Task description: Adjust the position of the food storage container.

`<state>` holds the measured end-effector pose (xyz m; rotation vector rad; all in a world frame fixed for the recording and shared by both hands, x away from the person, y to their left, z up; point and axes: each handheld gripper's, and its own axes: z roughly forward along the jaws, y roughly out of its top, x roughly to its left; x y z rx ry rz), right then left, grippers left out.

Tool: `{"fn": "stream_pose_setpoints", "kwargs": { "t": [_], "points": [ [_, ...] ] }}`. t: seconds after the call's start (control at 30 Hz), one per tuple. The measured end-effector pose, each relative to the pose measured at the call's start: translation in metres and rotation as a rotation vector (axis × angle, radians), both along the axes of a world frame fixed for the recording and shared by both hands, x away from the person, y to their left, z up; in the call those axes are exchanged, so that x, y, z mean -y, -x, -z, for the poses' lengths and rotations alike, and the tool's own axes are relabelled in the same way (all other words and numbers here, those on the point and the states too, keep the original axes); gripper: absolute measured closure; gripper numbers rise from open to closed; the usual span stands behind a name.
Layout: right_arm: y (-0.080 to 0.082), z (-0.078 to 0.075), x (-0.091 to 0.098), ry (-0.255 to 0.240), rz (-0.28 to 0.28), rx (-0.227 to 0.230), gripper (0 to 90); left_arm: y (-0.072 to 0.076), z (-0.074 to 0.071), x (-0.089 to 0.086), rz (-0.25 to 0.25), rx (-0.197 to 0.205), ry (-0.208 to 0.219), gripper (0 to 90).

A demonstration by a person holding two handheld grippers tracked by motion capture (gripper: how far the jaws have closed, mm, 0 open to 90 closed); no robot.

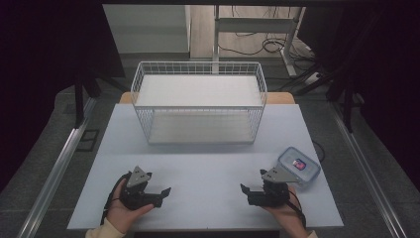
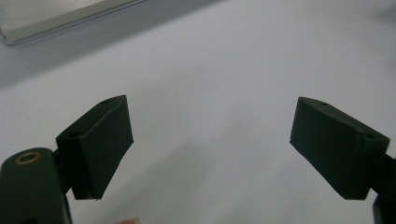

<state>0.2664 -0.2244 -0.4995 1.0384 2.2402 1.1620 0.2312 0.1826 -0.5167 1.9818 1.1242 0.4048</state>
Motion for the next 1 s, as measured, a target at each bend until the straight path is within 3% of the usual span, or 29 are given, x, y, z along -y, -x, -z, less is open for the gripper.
{"fn": "stream_pose_setpoints", "kwargs": {
  "t": [0.33, 1.0],
  "points": [
    [-0.0026, -0.001, 0.0007, -0.02, 0.003, -0.011, 14.6, 0.0028, -0.0011, -0.0022, -0.009, 0.013, -0.005, 12.9],
    [-0.0045, -0.0005, -0.0014, 0.011, -0.013, -0.034, 20.7, 0.0035, -0.0024, -0.0059, -0.009, 0.017, -0.007, 13.4]
  ]
}}
